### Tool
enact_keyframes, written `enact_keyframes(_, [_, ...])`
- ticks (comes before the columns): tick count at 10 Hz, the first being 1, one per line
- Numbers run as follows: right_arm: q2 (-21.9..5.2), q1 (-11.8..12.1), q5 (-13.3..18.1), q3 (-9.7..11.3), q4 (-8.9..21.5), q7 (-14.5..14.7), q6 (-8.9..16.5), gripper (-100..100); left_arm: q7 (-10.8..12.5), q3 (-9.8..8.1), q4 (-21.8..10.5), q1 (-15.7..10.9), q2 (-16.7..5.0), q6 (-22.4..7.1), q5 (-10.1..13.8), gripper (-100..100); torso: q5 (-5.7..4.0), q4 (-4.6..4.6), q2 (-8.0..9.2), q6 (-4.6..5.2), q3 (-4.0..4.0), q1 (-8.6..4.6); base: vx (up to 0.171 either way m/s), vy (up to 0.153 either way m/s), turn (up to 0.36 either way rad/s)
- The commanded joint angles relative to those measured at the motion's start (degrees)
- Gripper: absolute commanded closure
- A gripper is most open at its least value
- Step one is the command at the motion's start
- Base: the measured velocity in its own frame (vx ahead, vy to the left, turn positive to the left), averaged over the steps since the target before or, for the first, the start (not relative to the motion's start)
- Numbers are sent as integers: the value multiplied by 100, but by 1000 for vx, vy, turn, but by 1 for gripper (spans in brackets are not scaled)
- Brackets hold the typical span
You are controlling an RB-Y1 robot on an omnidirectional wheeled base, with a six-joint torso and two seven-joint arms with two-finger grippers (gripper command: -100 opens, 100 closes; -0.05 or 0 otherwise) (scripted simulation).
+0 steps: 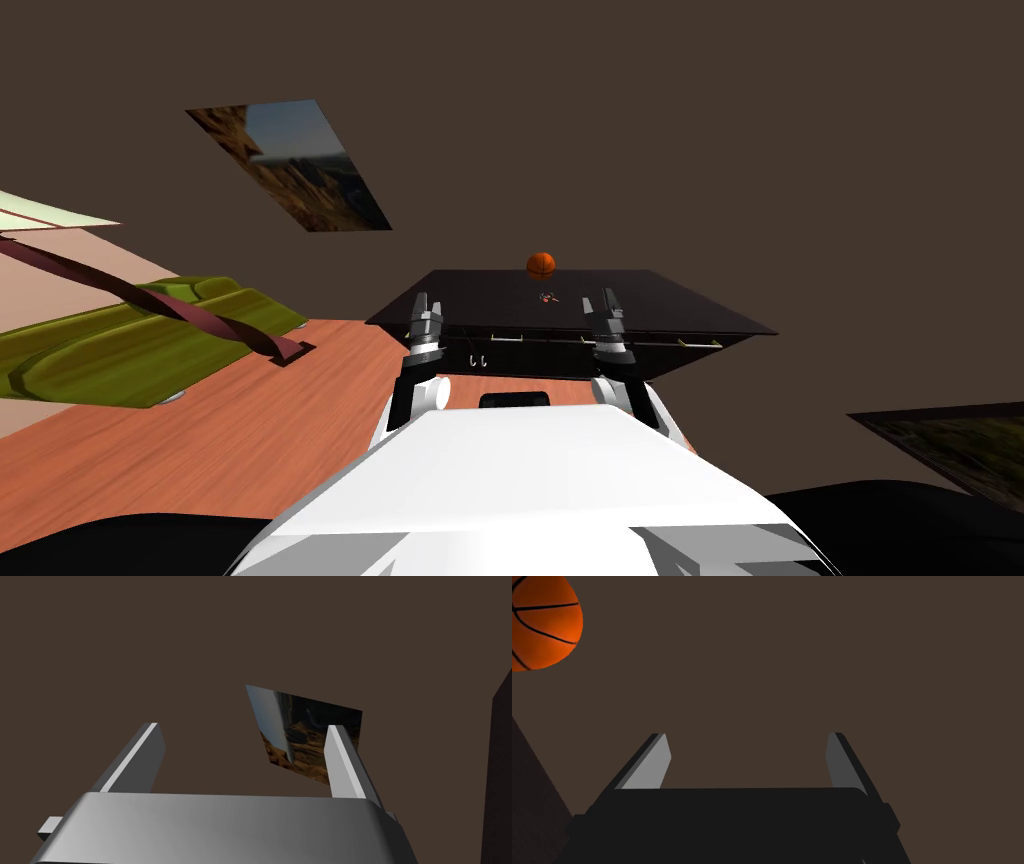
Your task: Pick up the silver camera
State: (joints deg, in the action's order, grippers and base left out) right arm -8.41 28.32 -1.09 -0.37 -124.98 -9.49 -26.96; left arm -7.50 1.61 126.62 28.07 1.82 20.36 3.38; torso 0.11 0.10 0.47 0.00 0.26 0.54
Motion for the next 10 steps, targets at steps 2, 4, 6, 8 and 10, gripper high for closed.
enact_keyframes(2, [-413,75,99,77,181,-40,37,-100,0,0,0,0,0,0,0,0,-1,0,-6,0,-2,-13,-93,94,8])
enact_keyframes(4, [-662,123,175,148,337,-59,50,-100,0,0,0,0,0,0,0,0,-3,-1,-9,0,-5,-14,-91,101,23])
enact_keyframes(6, [-1027,217,349,326,673,-90,59,-100,0,0,0,0,0,0,0,0,-3,-2,-10,0,-5,-16,-111,123,71])
enact_keyframes(8, [-1333,263,447,435,879,-102,53,-100,0,-1,0,1,-1,0,0,0,-2,-1,-9,1,-4,-19,-87,79,46])
enact_keyframes(10, [-1605,309,552,555,1180,-111,39,-100,0,-1,0,1,-1,0,0,0,-7,-3,-21,0,-11,-34,-63,66,79])
